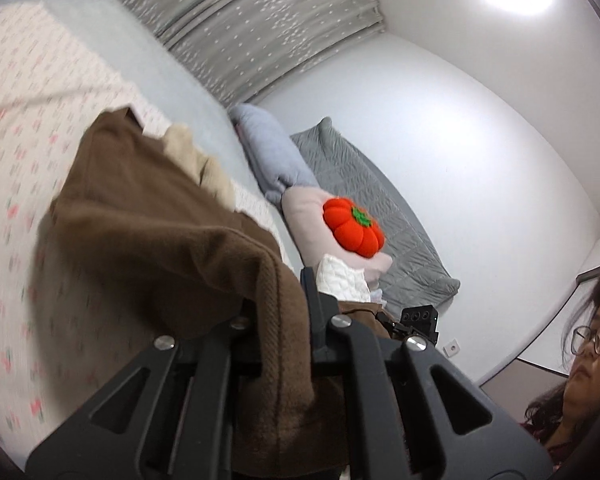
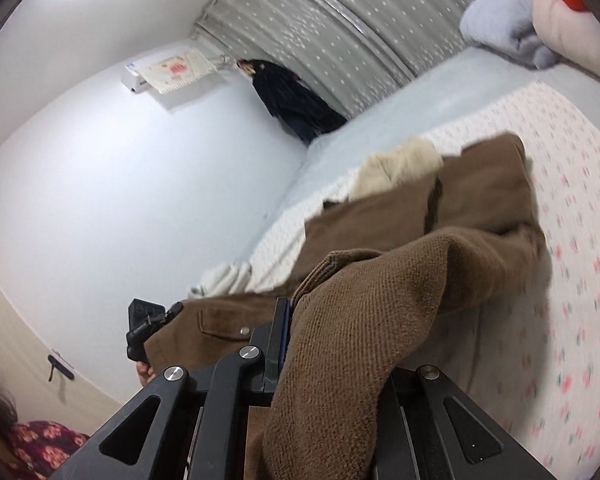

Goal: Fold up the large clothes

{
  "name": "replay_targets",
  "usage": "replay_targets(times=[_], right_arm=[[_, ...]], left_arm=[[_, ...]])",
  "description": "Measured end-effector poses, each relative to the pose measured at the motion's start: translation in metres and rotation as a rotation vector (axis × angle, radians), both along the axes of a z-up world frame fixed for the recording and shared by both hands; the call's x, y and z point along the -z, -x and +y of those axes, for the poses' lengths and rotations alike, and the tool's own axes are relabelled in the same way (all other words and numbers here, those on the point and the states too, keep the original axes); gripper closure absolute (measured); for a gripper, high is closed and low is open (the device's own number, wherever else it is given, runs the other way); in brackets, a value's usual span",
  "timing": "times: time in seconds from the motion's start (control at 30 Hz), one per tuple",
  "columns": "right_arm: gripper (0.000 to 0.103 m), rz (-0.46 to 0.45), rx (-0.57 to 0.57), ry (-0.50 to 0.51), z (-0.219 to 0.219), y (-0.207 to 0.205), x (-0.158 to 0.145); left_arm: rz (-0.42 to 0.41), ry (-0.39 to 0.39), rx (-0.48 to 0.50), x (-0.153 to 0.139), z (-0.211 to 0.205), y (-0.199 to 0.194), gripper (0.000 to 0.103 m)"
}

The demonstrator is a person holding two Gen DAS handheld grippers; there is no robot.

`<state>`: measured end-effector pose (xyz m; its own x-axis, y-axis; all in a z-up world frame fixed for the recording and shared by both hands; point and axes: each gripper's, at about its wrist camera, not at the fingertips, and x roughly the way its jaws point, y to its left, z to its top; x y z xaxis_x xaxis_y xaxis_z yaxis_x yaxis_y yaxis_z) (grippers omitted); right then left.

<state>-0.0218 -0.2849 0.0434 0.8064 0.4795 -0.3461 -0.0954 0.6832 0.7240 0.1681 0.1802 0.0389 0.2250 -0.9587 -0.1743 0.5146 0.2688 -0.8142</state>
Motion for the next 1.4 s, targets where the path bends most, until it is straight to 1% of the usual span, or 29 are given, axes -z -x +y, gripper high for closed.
replay_targets(times=[0.13, 0.23, 0.33, 0.4, 0.47, 0.57, 0.63, 0.7, 0.77, 0.8, 0.87, 0.9, 0.93, 0.97, 1.0, 1.07, 1.1, 1.13, 1.17, 1.2, 1.23, 1.3, 1.37, 1.4], right_arm=[[0.092, -0.029, 0.033, 0.002, -0.022, -0.034, -0.014], [0.092, -0.036, 0.072, -0.01, -0.042, -0.064, -0.017], [0.092, -0.031, 0.116, -0.021, -0.062, -0.094, -0.017], [0.092, -0.018, 0.141, -0.025, -0.077, -0.116, -0.013], [0.092, 0.004, 0.158, -0.033, -0.091, -0.136, -0.007], [0.092, 0.049, 0.198, -0.048, -0.114, -0.171, 0.011], [0.092, 0.09, 0.224, -0.063, -0.128, -0.193, 0.028], [0.092, 0.135, 0.245, -0.081, -0.143, -0.215, 0.046], [0.092, 0.187, 0.268, -0.09, -0.154, -0.234, 0.068], [0.092, 0.217, 0.285, -0.095, -0.16, -0.242, 0.08], [0.091, 0.293, 0.312, -0.14, -0.174, -0.259, 0.107], [0.088, 0.33, 0.318, -0.171, -0.18, -0.264, 0.12], [0.087, 0.368, 0.318, -0.208, -0.186, -0.27, 0.132], [0.083, 0.385, 0.32, -0.233, -0.189, -0.272, 0.139], [0.081, 0.39, 0.319, -0.257, -0.193, -0.274, 0.142], [0.079, 0.393, 0.295, -0.256, -0.198, -0.275, 0.139], [0.076, 0.395, 0.279, -0.239, -0.198, -0.274, 0.133], [0.074, 0.393, 0.268, -0.213, -0.199, -0.273, 0.126], [0.071, 0.386, 0.266, -0.188, -0.201, -0.271, 0.119], [0.067, 0.377, 0.27, -0.185, -0.203, -0.268, 0.113], [0.064, 0.349, 0.279, -0.211, -0.209, -0.263, 0.108], [0.05, 0.277, 0.334, -0.284, -0.225, -0.248, 0.101], [0.041, 0.24, 0.39, -0.259, -0.228, -0.236, 0.091], [0.04, 0.232, 0.406, -0.216, -0.229, -0.231, 0.085]], left_arm=[[-0.037, -0.02, -0.056, -0.022, -0.02, -0.039, 0.093], [-0.066, -0.053, -0.095, -0.034, -0.039, -0.074, 0.093], [-0.072, -0.086, -0.128, -0.036, -0.057, -0.111, 0.093], [-0.067, -0.105, -0.156, -0.032, -0.069, -0.139, 0.093], [-0.074, -0.147, -0.197, -0.028, -0.08, -0.163, 0.093], [-0.074, -0.215, -0.255, -0.016, -0.094, -0.197, 0.093], [-0.058, -0.246, -0.28, -0.004, -0.099, -0.218, 0.093], [-0.024, -0.283, -0.312, 0.012, -0.105, -0.243, 0.093], [-0.01, -0.335, -0.344, 0.027, -0.111, -0.263, 0.093], [-0.008, -0.387, -0.367, 0.038, -0.116, -0.274, 0.092], [0.03, -0.445, -0.374, 0.057, -0.124, -0.291, 0.091], [0.066, -0.472, -0.358, 0.071, -0.13, -0.3, 0.088], [0.084, -0.488, -0.347, 0.078, -0.134, -0.304, 0.086], [0.094, -0.51, -0.336, 0.085, -0.138, -0.308, 0.079], [0.093, -0.521, -0.331, 0.087, -0.14, -0.309, 0.076], [0.094, -0.518, -0.327, 0.085, -0.139, -0.308, 0.073], [0.098, -0.509, -0.312, 0.082, -0.137, -0.307, 0.07], [0.096, -0.509, -0.305, 0.08, -0.136, -0.306, 0.06], [0.08, -0.519, -0.307, 0.076, -0.135, -0.304, 0.049], [0.042, -0.534, -0.321, 0.068, -0.134, -0.299, 0.044], [0.011, -0.537, -0.329, 0.06, -0.133, -0.293, 0.036], [-0.043, -0.549, -0.358, 0.047, -0.129, -0.287, 0.023], [-0.101, -0.58, -0.404, 0.035, -0.127, -0.282, 0.021], [-0.136, -0.608, -0.42, 0.031, -0.127, -0.279, 0.021]])
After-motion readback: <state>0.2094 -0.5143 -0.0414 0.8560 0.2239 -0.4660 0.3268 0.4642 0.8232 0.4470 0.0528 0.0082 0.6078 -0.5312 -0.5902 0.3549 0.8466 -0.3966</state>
